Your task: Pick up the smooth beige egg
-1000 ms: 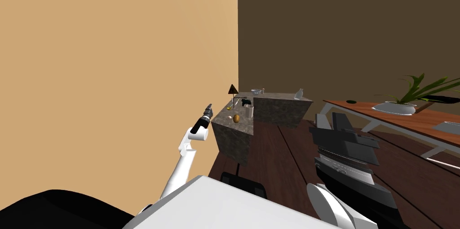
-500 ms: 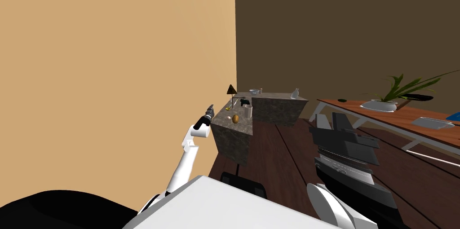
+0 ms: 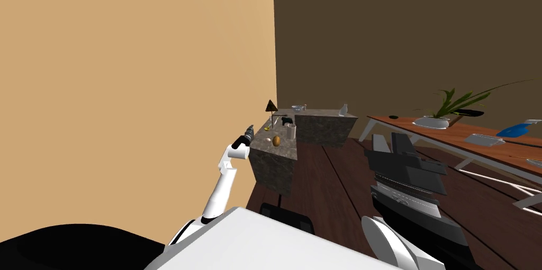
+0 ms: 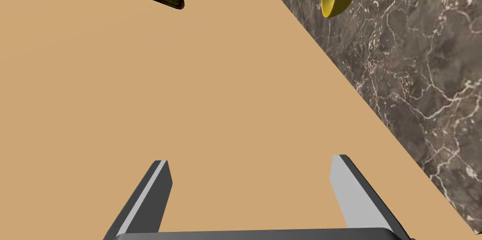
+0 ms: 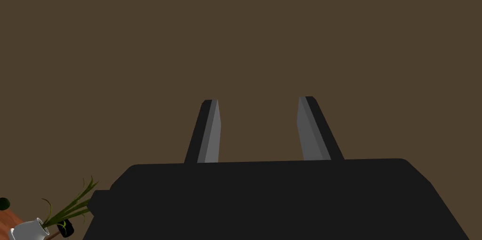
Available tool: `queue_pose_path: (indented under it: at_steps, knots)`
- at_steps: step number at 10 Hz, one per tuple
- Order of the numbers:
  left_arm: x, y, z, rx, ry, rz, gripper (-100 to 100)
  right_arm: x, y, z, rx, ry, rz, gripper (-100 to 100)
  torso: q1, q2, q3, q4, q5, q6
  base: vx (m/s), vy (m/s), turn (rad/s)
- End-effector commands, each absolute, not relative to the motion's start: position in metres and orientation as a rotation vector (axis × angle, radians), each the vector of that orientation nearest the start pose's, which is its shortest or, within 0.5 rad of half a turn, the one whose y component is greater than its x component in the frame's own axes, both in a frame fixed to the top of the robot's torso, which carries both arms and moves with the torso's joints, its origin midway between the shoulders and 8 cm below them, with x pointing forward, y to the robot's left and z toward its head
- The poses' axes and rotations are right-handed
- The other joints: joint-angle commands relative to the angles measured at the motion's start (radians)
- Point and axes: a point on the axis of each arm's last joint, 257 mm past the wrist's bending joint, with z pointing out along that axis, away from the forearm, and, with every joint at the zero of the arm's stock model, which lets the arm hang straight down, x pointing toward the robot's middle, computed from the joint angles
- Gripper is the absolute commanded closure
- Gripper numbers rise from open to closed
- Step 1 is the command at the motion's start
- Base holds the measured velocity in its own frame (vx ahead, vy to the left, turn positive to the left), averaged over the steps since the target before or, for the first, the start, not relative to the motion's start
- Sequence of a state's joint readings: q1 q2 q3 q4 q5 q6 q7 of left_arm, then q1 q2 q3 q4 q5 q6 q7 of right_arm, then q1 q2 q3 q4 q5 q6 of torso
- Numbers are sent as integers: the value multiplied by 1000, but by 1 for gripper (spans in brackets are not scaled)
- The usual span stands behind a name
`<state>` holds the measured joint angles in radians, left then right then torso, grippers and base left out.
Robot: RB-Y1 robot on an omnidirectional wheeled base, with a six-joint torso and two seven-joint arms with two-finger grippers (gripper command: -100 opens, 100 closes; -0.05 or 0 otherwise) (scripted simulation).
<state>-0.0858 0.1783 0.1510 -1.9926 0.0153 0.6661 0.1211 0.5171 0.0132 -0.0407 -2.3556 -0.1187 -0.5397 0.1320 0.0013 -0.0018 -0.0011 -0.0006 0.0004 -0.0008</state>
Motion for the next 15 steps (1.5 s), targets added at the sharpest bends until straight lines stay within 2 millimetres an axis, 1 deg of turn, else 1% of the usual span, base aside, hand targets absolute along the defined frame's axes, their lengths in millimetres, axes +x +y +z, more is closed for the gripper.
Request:
queue_pose_path:
  at_steps: [1, 2, 3, 5, 6, 7, 8, 9, 10, 11, 12, 13, 14, 15]
  knots:
    - [550, 319, -130, -1397, 1241, -1007, -100, 314, -305, 60, 608, 491, 1225, 0, 0, 0, 0, 0, 0, 0, 31, 37, -117]
    - [548, 320, -138, -1423, 1259, -988, -100, 314, -305, 60, 608, 491, 1225, 0, 1, -1, 0, 0, 0, 0, 27, 34, -77]
    - [554, 312, -144, -1444, 1285, -987, -100, 314, -305, 60, 608, 491, 1225, 0, 1, 0, 0, 0, 0, 0, 22, 43, -94]
    - [551, 313, -154, -1478, 1309, -960, -100, 314, -305, 60, 608, 491, 1225, 0, 1, 0, 0, 0, 0, 0, 18, 26, -39]
    - [555, 304, -161, -1500, 1340, -955, -100, 314, -305, 60, 608, 491, 1225, 0, 0, 0, 0, 0, 0, 0, 31, 24, -86]
    - [553, 305, -167, -1521, 1356, -937, -100, 314, -305, 60, 608, 491, 1225, 0, 0, -1, 0, 0, 0, 0, 30, 29, -90]
    - [557, 296, -172, -1537, 1386, -934, -100, 314, -305, 60, 608, 491, 1225, 0, 0, -1, 0, 0, 0, 0, 33, 40, -135]
    - [554, 296, -179, -1559, 1402, -914, -100, 314, -305, 60, 608, 491, 1225, 0, 1, -1, -1, 0, 0, 0, 32, 41, -64]
    - [553, 296, -181, -1566, 1407, -908, -100, 314, -305, 60, 608, 491, 1225, 0, 1, -1, 0, 0, 0, 0, 17, 18, 14]
    - [555, 287, -190, -1589, 1446, -892, -100, 314, -305, 60, 608, 491, 1225, 0, 0, 0, 0, 0, 0, 0, 30, 32, -89]
    - [552, 288, -195, -1606, 1459, -876, -100, 314, -305, 60, 608, 491, 1225, 0, 0, -1, 0, 0, 0, 0, 34, 34, -88]
    - [554, 279, -203, -1625, 1498, -859, -100, 314, -305, 60, 608, 491, 1225, 0, 0, -1, 0, 0, 0, 0, 48, 39, -114]
    - [550, 280, -208, -1643, 1511, -842, -100, 314, -305, 60, 608, 491, 1225, 0, 1, -2, -1, 0, 0, 0, 40, 42, -59]
    - [552, 271, -215, -1656, 1548, -826, -100, 314, -305, 60, 608, 491, 1225, 0, 1, -1, -1, 0, 0, 0, 35, 54, -78]
